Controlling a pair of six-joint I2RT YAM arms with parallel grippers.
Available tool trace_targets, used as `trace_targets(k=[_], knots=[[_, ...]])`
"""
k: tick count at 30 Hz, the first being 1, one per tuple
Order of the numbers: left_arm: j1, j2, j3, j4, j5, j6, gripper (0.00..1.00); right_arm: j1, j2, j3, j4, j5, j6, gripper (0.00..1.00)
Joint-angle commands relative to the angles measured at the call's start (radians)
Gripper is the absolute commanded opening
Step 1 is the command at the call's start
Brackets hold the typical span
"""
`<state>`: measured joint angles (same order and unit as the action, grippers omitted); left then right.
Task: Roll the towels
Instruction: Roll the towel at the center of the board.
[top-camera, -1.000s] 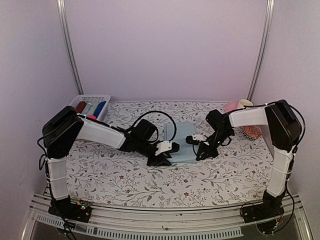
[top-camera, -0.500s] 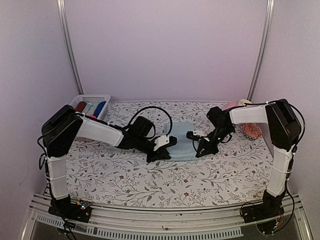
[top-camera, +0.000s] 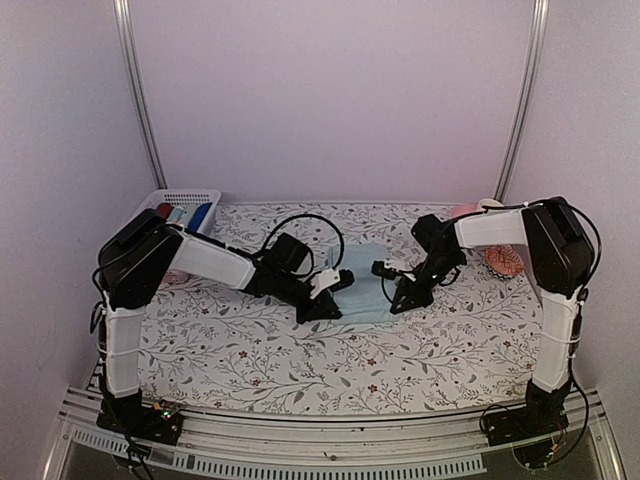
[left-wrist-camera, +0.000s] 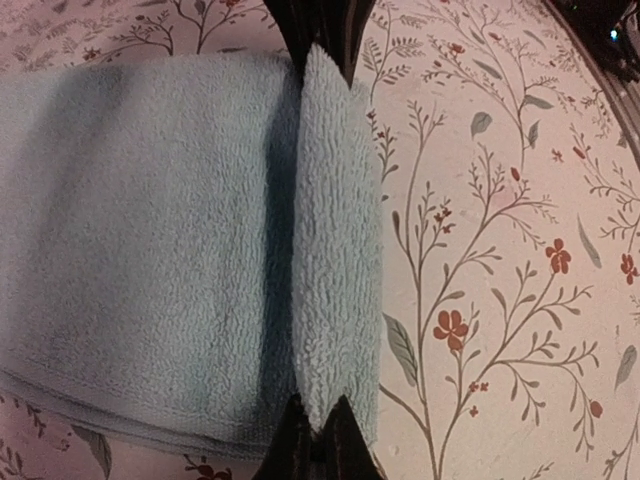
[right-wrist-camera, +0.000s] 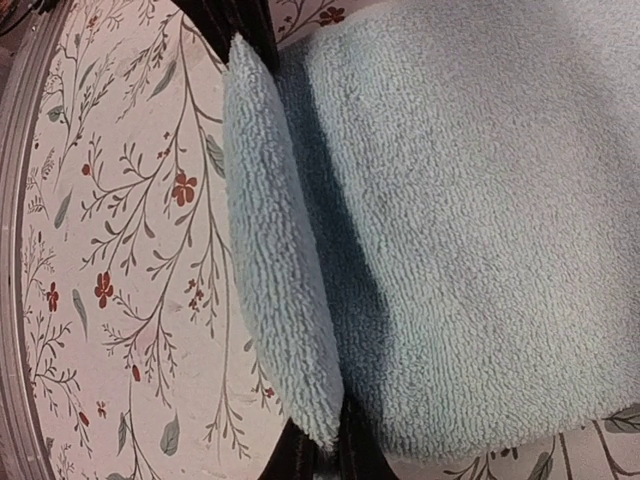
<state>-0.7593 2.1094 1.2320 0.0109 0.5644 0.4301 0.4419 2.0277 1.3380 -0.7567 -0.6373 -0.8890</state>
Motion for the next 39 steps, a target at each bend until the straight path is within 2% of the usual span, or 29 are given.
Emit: trace_targets(k=[1,5,14,23,26,30,34,39], knots=[[0.016,0.033,0.025,-0.043,-0.036,-0.042,0.0,-0.024,0.039,0.024,0.039,0.058,0.054,0.11],[0.021,0.039,0.032,-0.046,-0.043,-0.055,0.0,-0.025,0.051,0.015,0.076,0.117,0.083,0.18],[0.028,0.062,0.054,-0.085,-0.053,-0.068,0.0,-0.026,-0.027,-0.02,0.09,0.119,0.067,0.44],[0.03,0.087,0.075,-0.109,-0.052,-0.075,0.0,-0.028,-0.169,-0.038,0.085,0.064,0.033,0.5],[0.029,0.087,0.073,-0.108,-0.051,-0.078,0.0,-0.028,-0.187,-0.038,0.063,-0.024,0.011,0.47],[0.032,0.083,0.067,-0.108,-0.056,-0.081,0.0,-0.027,-0.137,0.002,0.002,-0.171,-0.02,0.28],[0.037,0.083,0.067,-0.107,-0.057,-0.092,0.0,-0.02,-0.061,0.046,-0.065,-0.292,-0.05,0.15],[0.041,0.088,0.072,-0.112,-0.059,-0.099,0.0,-0.007,0.002,0.062,-0.083,-0.316,-0.063,0.11]])
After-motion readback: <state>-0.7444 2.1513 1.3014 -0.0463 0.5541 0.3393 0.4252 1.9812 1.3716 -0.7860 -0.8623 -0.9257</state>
